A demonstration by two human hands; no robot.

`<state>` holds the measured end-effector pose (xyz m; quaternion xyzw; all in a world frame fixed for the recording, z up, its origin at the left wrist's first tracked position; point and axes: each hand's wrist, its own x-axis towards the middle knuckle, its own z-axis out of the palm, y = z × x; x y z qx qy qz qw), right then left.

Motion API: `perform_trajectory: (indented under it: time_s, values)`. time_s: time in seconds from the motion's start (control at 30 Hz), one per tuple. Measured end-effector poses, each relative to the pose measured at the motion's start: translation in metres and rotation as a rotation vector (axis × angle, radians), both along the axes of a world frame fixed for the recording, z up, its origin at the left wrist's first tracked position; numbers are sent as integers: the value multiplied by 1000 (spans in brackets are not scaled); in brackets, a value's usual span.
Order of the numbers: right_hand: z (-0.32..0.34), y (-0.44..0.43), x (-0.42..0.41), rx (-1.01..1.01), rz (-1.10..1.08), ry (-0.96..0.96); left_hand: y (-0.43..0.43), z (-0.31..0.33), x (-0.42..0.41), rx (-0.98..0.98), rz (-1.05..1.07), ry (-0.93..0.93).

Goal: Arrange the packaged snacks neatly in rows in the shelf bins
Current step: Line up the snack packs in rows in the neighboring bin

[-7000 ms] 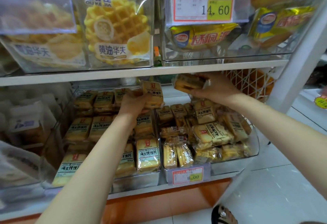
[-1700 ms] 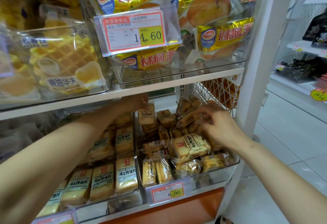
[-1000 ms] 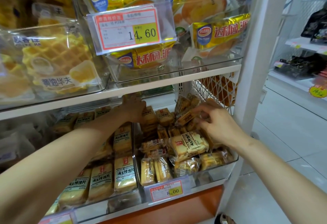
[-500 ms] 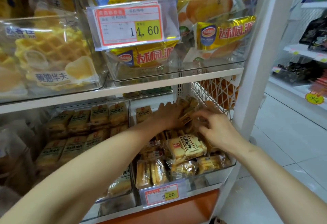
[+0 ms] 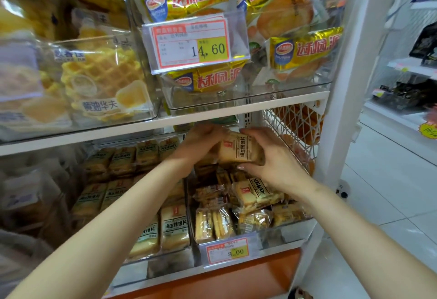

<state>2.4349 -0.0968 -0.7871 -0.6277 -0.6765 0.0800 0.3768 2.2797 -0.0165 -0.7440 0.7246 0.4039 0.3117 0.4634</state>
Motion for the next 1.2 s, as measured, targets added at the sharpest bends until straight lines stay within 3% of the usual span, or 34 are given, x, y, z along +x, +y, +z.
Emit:
perform_trajectory:
  time_s: [0.23,0.47,0.63,0.8,1.07,1.2]
  values:
    - [0,-1,-21,137,31,92,-31,-15,-39,-146,83,-132]
    - [9,-10,-33,-101,137,272,-35,-27,-47,-246,187,-394]
    - [3,-5,-37,-105,80,96,-34,-31,-46,-203,200,-356]
    - [10,-9,-30,-149,182,131,-24,-24,-52,-212,304,-367]
    - [5,-15,-34,-96,264,-363,-32,-28,-41,-127,110,-123]
    - [2,-14,-28,-32,177,-395,-31,-28,-42,-205,11,-153]
